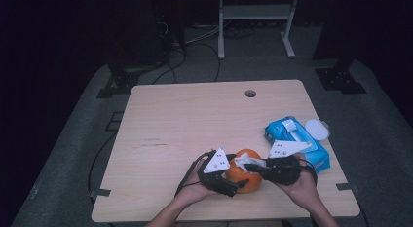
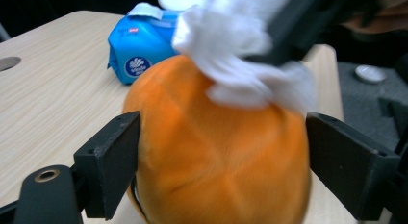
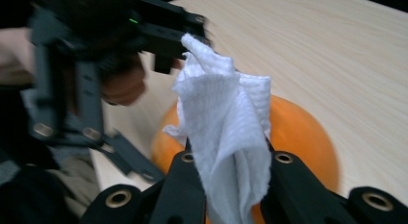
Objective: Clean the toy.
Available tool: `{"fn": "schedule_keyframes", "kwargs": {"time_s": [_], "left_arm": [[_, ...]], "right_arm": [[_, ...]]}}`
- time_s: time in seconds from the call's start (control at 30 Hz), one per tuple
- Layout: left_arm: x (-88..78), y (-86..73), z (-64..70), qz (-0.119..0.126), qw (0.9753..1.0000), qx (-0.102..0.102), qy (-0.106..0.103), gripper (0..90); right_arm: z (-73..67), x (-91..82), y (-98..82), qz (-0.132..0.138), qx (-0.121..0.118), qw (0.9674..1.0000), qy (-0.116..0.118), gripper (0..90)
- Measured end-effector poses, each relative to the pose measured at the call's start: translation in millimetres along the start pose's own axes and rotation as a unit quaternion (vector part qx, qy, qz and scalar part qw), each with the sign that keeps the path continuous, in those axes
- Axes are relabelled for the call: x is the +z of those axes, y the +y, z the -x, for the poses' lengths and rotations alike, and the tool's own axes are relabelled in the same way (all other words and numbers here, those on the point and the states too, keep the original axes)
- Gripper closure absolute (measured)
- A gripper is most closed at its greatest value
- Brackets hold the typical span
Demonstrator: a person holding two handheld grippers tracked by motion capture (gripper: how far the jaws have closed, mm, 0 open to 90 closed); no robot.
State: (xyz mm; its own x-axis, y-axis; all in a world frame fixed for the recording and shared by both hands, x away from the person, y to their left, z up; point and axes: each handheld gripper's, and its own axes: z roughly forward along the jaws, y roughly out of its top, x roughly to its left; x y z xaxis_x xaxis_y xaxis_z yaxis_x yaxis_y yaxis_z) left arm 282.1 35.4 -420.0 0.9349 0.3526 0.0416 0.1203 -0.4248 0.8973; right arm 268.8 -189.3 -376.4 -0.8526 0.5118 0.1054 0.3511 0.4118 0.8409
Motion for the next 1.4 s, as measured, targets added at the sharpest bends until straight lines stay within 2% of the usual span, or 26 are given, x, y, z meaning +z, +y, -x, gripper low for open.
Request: {"fn": "schedule_keyframes", "kwargs": {"time_s": [0.03,0.1,0.13,0.17,0.23,0.3,0.4,0.47,0.53,0.63,0.67,0.77,0.8,0.83,0.93,1.0,1.07,1.17,1.33,1.4], "left_arm": [[-1.0,-1.7,-1.1,-0.003,1.0,0.009,-0.001,15.9],[-3.3,-3.0,-4.0,-0.001,0.9999,0.012,-0.005,21.0],[-4.5,-3.6,-5.6,0.0,0.9999,0.01,-0.008,22.8],[-6.2,-4.3,-7.9,-0.004,0.9998,0.017,-0.011,23.9],[-7.0,-5.3,-8.6,-0.003,0.9997,0.019,-0.013,24.7],[-8.0,-6.1,-11.0,-0.005,0.9997,0.016,-0.016,24.7],[-7.9,-5.1,-15.5,-0.009,0.9997,-0.001,-0.022,21.7],[-8.2,-4.1,-19.5,-0.013,0.9985,-0.03,-0.043,16.3],[-9.7,-3.9,-22.4,-0.011,0.9971,-0.054,-0.053,13.3],[-9.8,-5.2,-23.7,-0.014,0.9969,-0.057,-0.052,13.5],[-9.8,-5.0,-23.2,-0.016,0.9969,-0.056,-0.053,13.5],[-10.5,-4.3,-19.8,-0.023,0.998,-0.034,-0.047,14.0],[-11.8,-4.5,-19.4,-0.026,0.9987,-0.016,-0.041,15.8],[-12.5,-4.9,-19.2,-0.025,0.9989,-0.009,-0.038,19.5],[-12.9,-6.5,-20.0,-0.022,0.9988,0.004,-0.043,23.6],[-12.7,-6.8,-18.3,-0.021,0.9985,0.02,-0.046,23.9],[-12.8,-6.9,-17.9,-0.021,0.9984,0.024,-0.047,23.8],[-12.4,-8.0,-24.0,-0.024,0.9984,0.002,-0.05,20.2],[-17.1,-7.5,-30.6,-0.023,0.9968,-0.029,-0.071,14.9],[-19.0,-6.4,-31.4,-0.024,0.9964,-0.035,-0.074,12.5]], "right_arm": [[-2.5,1.4,0.5,-0.002,-0.005,1.0,0.002,82.4],[-6.0,1.6,2.3,-0.006,-0.021,0.9997,-0.007,82.5],[-4.6,-1.0,3.2,-0.001,-0.018,0.9998,-0.006,82.5],[-1.9,-3.8,3.8,0.004,-0.014,0.9999,-0.009,82.4],[5.9,-9.8,2.6,0.005,-0.012,0.9992,-0.038,82.4],[15.0,-13.0,-1.7,0.002,-0.001,0.9987,-0.051,82.4],[26.6,-7.2,-13.6,-0.015,0.024,0.9986,-0.044,82.4],[28.3,-2.0,-17.8,-0.018,0.035,0.9987,-0.033,82.4],[25.6,0.4,-16.5,-0.017,0.036,0.9988,-0.028,82.4],[12.8,3.2,-10.7,-0.017,0.021,0.9995,-0.015,82.4],[8.7,4.2,-9.0,-0.018,0.016,0.9996,-0.013,82.4],[-3.8,9.4,-3.0,-0.016,0.001,0.9998,0.009,82.4],[-5.6,10.5,-1.9,-0.017,-0.005,0.9998,0.009,82.4],[-6.1,10.0,-1.0,-0.015,-0.011,0.9998,0.004,82.5],[3.1,3.5,-1.4,-0.002,-0.001,1.0,-0.003,82.4],[10.2,-0.6,-3.5,-0.004,0.006,0.9997,-0.025,82.4],[25.6,-5.0,-10.8,-0.01,0.024,0.9986,-0.045,82.4],[37.3,-0.7,-24.8,-0.026,0.05,0.9977,-0.038,82.3],[34.2,2.3,-25.8,-0.03,0.046,0.9978,-0.036,82.3],[33.3,3.5,-26.2,-0.031,0.045,0.9979,-0.035,82.3]]}}
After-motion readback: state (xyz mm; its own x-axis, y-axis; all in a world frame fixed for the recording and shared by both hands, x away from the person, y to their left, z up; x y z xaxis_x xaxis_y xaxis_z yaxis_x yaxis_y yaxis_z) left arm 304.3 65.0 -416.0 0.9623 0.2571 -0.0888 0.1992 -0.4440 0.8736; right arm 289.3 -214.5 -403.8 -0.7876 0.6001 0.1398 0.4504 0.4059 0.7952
